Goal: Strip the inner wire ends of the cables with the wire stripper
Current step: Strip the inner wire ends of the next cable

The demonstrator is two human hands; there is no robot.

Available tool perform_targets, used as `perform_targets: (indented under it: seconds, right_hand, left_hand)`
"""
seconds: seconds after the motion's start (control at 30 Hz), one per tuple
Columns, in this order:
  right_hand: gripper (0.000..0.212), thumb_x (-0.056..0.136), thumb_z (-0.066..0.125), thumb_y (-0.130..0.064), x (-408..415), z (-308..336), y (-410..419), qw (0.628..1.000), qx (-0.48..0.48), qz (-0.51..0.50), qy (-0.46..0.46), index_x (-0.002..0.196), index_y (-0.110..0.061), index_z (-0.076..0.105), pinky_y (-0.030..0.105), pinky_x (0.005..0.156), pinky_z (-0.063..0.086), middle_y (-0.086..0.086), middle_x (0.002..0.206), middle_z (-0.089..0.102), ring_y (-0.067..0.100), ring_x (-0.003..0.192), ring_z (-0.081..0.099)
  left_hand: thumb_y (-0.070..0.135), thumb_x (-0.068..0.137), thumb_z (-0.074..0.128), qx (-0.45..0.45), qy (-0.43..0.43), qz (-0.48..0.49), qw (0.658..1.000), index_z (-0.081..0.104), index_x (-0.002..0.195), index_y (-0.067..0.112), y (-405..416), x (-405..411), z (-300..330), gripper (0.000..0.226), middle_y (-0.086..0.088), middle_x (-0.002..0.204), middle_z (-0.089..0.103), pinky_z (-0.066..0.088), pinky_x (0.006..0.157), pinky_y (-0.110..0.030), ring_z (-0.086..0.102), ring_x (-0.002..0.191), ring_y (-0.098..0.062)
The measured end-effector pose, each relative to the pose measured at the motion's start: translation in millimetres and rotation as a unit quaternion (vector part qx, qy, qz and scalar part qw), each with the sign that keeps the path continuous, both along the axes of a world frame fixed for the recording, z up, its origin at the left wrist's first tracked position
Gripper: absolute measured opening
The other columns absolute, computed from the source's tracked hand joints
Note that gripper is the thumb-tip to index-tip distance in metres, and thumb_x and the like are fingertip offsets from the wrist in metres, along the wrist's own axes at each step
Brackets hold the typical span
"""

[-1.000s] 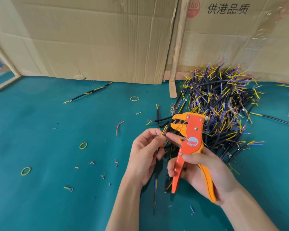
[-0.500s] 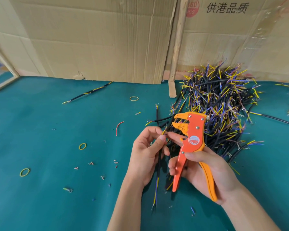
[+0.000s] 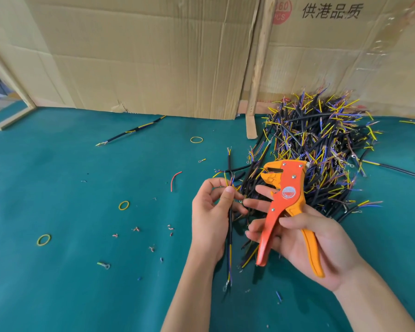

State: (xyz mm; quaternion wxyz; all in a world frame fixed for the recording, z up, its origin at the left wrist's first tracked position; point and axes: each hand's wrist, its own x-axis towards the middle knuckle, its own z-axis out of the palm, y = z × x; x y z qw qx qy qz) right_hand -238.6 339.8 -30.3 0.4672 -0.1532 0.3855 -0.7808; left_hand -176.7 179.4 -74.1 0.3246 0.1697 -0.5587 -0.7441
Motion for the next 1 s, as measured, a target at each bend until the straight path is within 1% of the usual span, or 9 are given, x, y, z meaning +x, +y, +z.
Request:
perform_targets:
  seconds: [0.13,0.27,0.37,0.5,0.57,0.63,0.73,0.83,1.0]
  right_hand:
    - [0.067,0.076,0.063,-0.001,-2,2,5,0.999,0.025,0.026,0.002,0.142,-0.008,0.053,0.064,0.087,0.054,0.037,0.132,0.057,0.047,0.088,0.067]
    - [0.067,0.08,0.07,-0.005,-2,5,8,0.997,0.048,0.054,0.006,0.143,-0.016,0.053,0.068,0.084,0.051,0.031,0.137,0.057,0.048,0.09,0.066]
    - [0.071,0.076,0.08,-0.01,-1,7,11,0.995,0.066,0.07,0.028,0.141,-0.014,0.055,0.07,0.084,0.05,0.029,0.139,0.057,0.047,0.091,0.066]
    - [0.054,0.082,0.068,-0.007,-2,7,12,0.993,0.096,0.059,0.037,0.136,-0.011,0.061,0.075,0.087,0.049,0.028,0.134,0.061,0.047,0.091,0.066]
    - [0.051,0.084,0.068,-0.008,0,6,9,0.993,0.098,0.052,0.031,0.134,-0.01,0.062,0.072,0.084,0.051,0.03,0.127,0.063,0.047,0.089,0.066]
    - [0.049,0.084,0.069,-0.011,2,6,5,0.994,0.101,0.043,0.02,0.132,-0.009,0.063,0.066,0.08,0.053,0.032,0.114,0.064,0.046,0.084,0.066]
    - [0.047,0.082,0.071,-0.013,5,5,-1,0.993,0.116,0.025,0.015,0.128,-0.007,0.065,0.061,0.077,0.055,0.031,0.1,0.064,0.046,0.078,0.065]
    - [0.049,0.079,0.072,-0.011,6,4,-2,0.992,0.125,0.018,0.031,0.128,-0.008,0.065,0.059,0.075,0.056,0.031,0.097,0.063,0.046,0.076,0.065]
    - [0.048,0.079,0.071,-0.008,4,5,3,0.989,0.13,0.027,0.064,0.126,-0.008,0.066,0.055,0.072,0.057,0.028,0.091,0.062,0.043,0.075,0.065]
  left_hand:
    - [0.007,0.101,0.054,-0.034,-0.012,0.005,0.999,0.054,0.097,0.014,1,0,-1,0.009,-0.008,0.08,0.067,0.05,0.066,-0.036,0.057,0.055,-0.024]
    - [0.005,0.102,0.053,-0.037,-0.021,0.011,0.999,0.055,0.095,0.016,2,0,0,0.012,-0.006,0.079,0.066,0.046,0.059,-0.03,0.053,0.052,-0.019]
    - [0.002,0.101,0.054,-0.031,-0.025,0.029,0.999,0.056,0.097,0.009,3,0,0,0.009,-0.008,0.078,0.066,0.045,0.057,-0.029,0.052,0.051,-0.02]
    - [0.0,0.098,0.058,-0.062,-0.029,0.096,0.993,0.059,0.09,0.007,7,0,2,0.01,-0.01,0.079,0.07,0.051,0.056,-0.03,0.061,0.052,-0.02]
    - [0.001,0.097,0.059,-0.066,-0.03,0.125,0.99,0.06,0.09,0.007,8,0,1,0.01,-0.009,0.079,0.071,0.052,0.059,-0.027,0.064,0.053,-0.019]
    - [0.001,0.098,0.058,-0.055,-0.03,0.142,0.988,0.059,0.092,0.007,8,-1,1,0.008,-0.008,0.08,0.071,0.051,0.06,-0.022,0.065,0.054,-0.017]
    - [0.002,0.099,0.057,-0.063,-0.032,0.13,0.989,0.06,0.093,0.006,9,-2,0,0.008,-0.009,0.081,0.071,0.054,0.062,-0.027,0.065,0.056,-0.018]
    - [0.002,0.099,0.058,-0.086,-0.041,0.11,0.989,0.062,0.093,0.009,11,-2,-1,0.01,-0.006,0.08,0.072,0.052,0.062,-0.03,0.062,0.054,-0.016]
    - [0.001,0.097,0.061,-0.093,-0.046,0.095,0.99,0.065,0.09,0.012,10,-2,-1,0.014,0.001,0.076,0.072,0.049,0.058,-0.022,0.059,0.053,-0.013]
